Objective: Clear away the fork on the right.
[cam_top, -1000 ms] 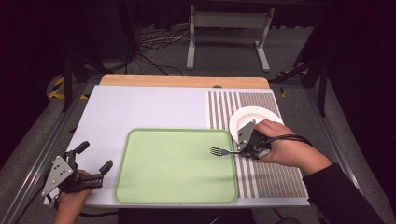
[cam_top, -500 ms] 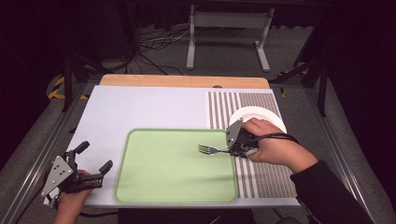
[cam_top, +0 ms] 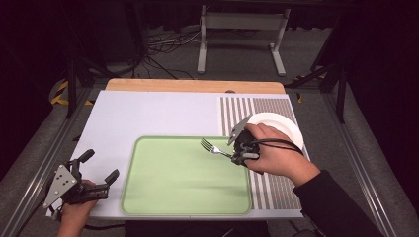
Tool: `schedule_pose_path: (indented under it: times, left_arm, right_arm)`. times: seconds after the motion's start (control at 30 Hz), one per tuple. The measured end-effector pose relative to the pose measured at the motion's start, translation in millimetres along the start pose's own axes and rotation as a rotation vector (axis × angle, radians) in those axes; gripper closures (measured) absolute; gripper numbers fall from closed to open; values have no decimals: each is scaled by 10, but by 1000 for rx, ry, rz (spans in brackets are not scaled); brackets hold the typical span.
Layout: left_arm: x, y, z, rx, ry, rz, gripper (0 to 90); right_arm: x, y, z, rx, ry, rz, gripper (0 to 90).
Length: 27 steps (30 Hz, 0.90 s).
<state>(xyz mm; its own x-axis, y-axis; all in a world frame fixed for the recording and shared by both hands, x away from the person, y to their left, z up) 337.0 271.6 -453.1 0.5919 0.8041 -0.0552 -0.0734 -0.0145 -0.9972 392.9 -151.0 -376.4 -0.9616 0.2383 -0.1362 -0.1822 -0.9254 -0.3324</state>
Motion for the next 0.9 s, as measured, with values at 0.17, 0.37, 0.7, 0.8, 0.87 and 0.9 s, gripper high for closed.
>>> schedule_pose_path:
  times: [0.17, 0.37, 0.7, 0.8, 0.87, 0.9]
  left_arm:
    - [3, -2, 3, 1, 0, -3, 0]
    - [3, -3, 4, 0, 0, -3, 0]
    - [5, -4, 4, 0, 0, -4, 0]
    - [4, -3, 4, 0, 0, -2, 0]
    - [5, -3, 4, 0, 0, -4, 0]
    - [4, -2, 4, 0, 0, -2, 0]
  right_arm:
    - [-7, -56, -2, -33, -10, -188, 779]
    - [3, -92, -33, -42, 8, -280, 779]
    - [40, -125, -103, -19, 25, -383, 779]
    - [36, -133, -128, -9, 38, -402, 779]
    - [35, -139, -146, -5, 41, -421, 779]
    - [35, -139, -146, -5, 41, -421, 779]
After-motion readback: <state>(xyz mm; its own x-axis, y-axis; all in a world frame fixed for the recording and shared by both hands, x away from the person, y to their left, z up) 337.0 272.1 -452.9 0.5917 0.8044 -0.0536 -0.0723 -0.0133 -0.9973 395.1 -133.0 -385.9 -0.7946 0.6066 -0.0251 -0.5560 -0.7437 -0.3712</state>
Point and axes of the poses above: each handheld gripper's, and its own axes: z roughly backward along the jaws, y roughly out of its underside, x roughly to its left, the point moved 5 cm from there along -z, roughly forward along the jaws, and after that the axes turned 8 degrees about z, right-handed, at the moved point
